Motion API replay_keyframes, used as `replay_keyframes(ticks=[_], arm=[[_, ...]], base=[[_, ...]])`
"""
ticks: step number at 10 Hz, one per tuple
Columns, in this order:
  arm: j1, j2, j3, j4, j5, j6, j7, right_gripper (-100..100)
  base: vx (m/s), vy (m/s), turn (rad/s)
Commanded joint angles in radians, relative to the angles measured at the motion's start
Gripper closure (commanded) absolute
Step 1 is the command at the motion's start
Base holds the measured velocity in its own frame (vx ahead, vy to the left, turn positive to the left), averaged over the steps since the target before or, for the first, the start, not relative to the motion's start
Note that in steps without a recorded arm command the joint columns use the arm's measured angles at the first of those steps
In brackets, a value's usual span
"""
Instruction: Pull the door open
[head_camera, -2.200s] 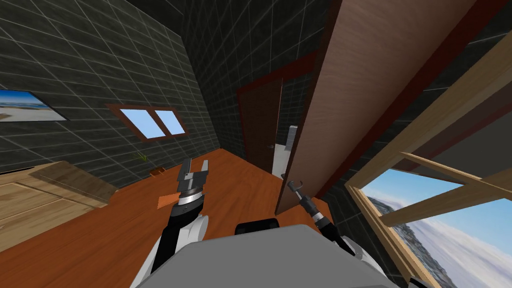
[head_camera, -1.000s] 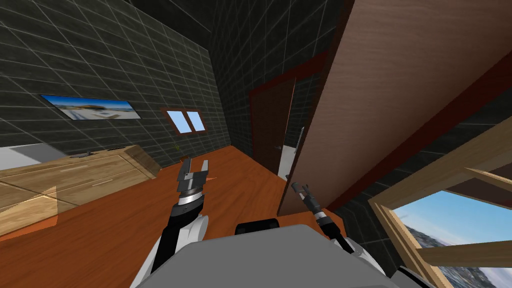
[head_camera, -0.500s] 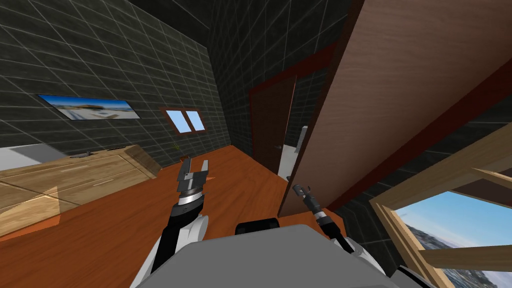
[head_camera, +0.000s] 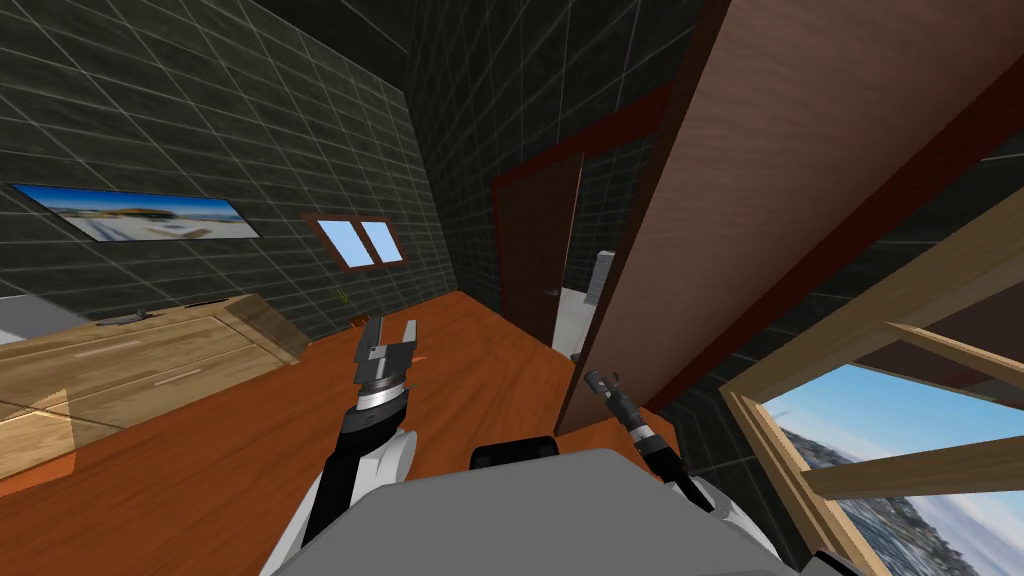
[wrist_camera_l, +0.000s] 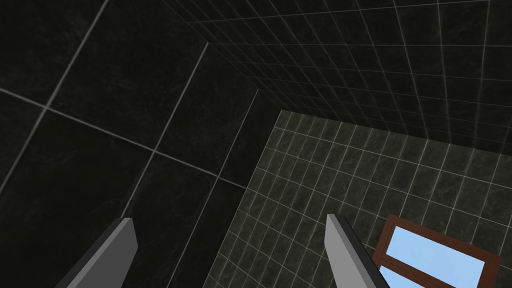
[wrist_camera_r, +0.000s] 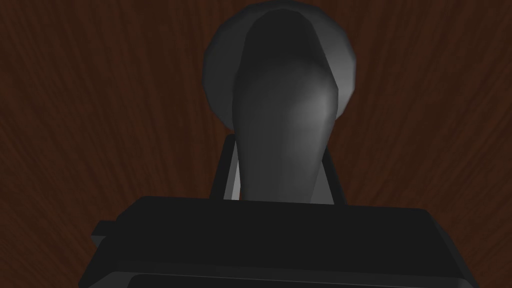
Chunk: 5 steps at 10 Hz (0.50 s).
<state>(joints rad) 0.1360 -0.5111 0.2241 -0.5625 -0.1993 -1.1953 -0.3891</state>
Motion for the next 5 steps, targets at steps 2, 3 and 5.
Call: replay_keyframes(ticks=[2, 3, 5], arm=[[0.028, 0.01, 0.007, -0.022, 0.043, -0.018, -0.005, 100], [0.028, 0.01, 0.007, -0.022, 0.043, -0.018, -0.005, 100], [0.057, 0.011, 0.005, -0.057, 0.085, -0.029, -0.011, 100]], base=[[-0.042, -0.008, -0.079], [-0.032, -0.017, -0.023], [-0.035, -0.011, -0.075]])
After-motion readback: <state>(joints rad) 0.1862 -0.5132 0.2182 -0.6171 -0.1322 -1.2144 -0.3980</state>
